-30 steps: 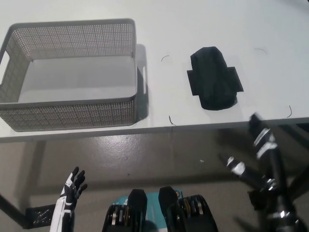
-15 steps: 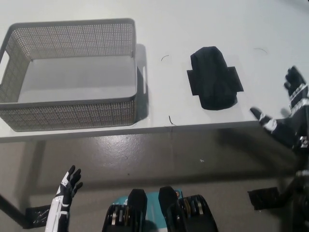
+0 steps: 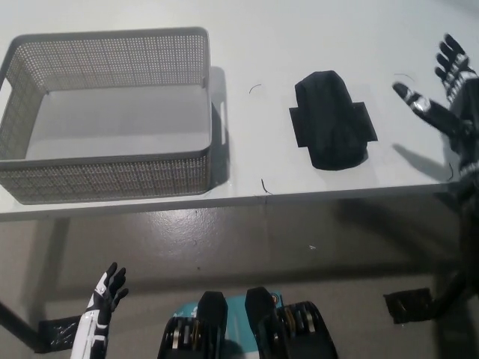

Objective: Use the right hand to push the pencil case on the right hand side to the container on the left side

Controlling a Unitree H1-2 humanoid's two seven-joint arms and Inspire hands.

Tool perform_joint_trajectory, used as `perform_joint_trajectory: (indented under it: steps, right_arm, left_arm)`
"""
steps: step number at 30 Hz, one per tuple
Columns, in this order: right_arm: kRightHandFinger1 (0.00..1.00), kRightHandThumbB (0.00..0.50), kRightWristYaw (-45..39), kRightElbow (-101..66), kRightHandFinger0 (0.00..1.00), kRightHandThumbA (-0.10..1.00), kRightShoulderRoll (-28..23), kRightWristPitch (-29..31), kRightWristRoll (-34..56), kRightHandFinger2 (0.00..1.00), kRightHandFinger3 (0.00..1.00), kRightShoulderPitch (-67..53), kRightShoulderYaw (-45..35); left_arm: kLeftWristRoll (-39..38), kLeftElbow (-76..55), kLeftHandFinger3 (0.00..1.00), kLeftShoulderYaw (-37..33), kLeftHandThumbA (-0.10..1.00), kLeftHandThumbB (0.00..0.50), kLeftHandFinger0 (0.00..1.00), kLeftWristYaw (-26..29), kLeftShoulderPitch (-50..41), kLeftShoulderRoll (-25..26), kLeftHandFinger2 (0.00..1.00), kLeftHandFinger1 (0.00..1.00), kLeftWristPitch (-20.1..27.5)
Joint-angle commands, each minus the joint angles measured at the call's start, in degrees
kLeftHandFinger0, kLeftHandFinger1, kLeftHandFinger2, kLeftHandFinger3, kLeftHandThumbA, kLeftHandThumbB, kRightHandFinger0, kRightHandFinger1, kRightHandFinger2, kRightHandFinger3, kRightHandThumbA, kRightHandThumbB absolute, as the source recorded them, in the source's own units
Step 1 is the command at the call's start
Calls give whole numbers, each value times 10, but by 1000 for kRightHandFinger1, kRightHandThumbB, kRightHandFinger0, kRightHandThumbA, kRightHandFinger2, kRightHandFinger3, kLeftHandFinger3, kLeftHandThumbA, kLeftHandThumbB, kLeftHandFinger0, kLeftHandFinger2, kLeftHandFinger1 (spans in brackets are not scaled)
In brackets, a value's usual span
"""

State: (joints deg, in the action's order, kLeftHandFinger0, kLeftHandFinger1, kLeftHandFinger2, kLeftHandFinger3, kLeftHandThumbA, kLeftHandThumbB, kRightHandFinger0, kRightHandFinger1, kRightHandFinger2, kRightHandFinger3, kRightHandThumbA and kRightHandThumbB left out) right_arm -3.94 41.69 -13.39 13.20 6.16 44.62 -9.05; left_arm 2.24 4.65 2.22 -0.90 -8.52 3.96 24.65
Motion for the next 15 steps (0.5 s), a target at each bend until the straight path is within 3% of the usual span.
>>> perform_joint_trajectory:
  steps: [1,7,12,15]
  right_arm:
    - [1000,271,-38,103,1000,1000,-16,41,40,1000,1000,91,-16]
    - [1000,293,-47,252,1000,1000,-15,49,50,1000,1000,168,-32]
    - [1000,275,-44,321,1000,1000,-7,55,49,1000,1000,199,-37]
    - [1000,299,-43,344,1000,1000,5,49,51,1000,1000,203,-40]
  left_arm:
    - [0,-22,1000,-6,1000,246,1000,-2,-7,8,1000,1000,23]
    - [-5,-22,1000,-10,1000,233,1000,-5,-11,9,1000,1000,23]
    - [-3,-22,1000,-14,1000,240,1000,-3,-13,6,1000,1000,23]
    - [-3,-26,1000,-15,1000,241,1000,-2,-16,7,1000,1000,23]
